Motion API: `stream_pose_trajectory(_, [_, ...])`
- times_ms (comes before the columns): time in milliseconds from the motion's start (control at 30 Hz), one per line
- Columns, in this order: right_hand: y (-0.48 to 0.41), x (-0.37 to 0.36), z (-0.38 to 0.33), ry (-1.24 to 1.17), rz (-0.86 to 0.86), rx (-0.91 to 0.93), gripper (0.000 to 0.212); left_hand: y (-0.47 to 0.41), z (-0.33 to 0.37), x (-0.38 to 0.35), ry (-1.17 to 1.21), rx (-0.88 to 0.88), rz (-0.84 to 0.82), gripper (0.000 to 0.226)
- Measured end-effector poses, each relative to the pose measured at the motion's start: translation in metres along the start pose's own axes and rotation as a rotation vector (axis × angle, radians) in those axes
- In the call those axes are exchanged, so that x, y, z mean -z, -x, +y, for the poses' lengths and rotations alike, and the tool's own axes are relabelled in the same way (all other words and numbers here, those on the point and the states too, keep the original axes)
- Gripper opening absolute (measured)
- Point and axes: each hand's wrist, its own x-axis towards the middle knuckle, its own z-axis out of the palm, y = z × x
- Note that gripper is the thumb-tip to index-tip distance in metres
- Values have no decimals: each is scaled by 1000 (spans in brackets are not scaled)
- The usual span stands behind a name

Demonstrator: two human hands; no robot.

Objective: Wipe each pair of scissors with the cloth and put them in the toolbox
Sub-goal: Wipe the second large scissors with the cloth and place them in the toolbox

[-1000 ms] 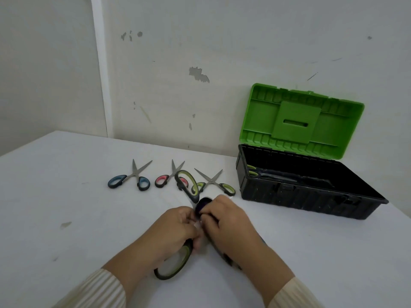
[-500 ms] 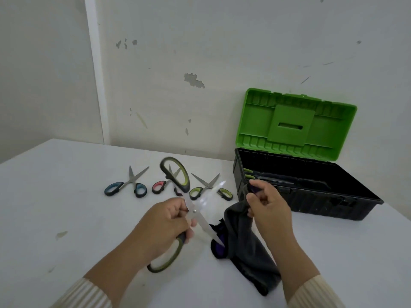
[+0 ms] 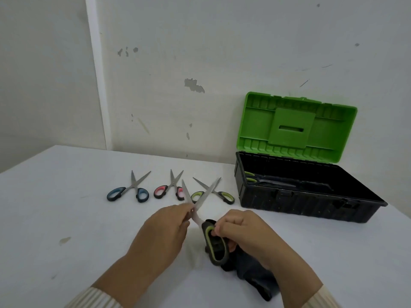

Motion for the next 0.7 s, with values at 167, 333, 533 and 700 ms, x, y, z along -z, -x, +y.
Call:
stream_pose_trajectory(167, [-1, 5, 2, 130, 132, 48, 15, -8, 0, 17, 458, 541, -171, 19])
stream_pose_trajectory(333, [-4, 3, 8, 209, 111, 69, 19, -7, -1, 25, 861, 658, -425, 22])
stream_pose_trajectory(533, [-4, 15, 5, 318, 555, 282, 17, -4, 5, 22, 815, 674, -476, 21])
stream_pose_trajectory(700, [-7, -23, 5, 594, 228, 451, 12, 1, 18, 6, 724, 587, -449, 32])
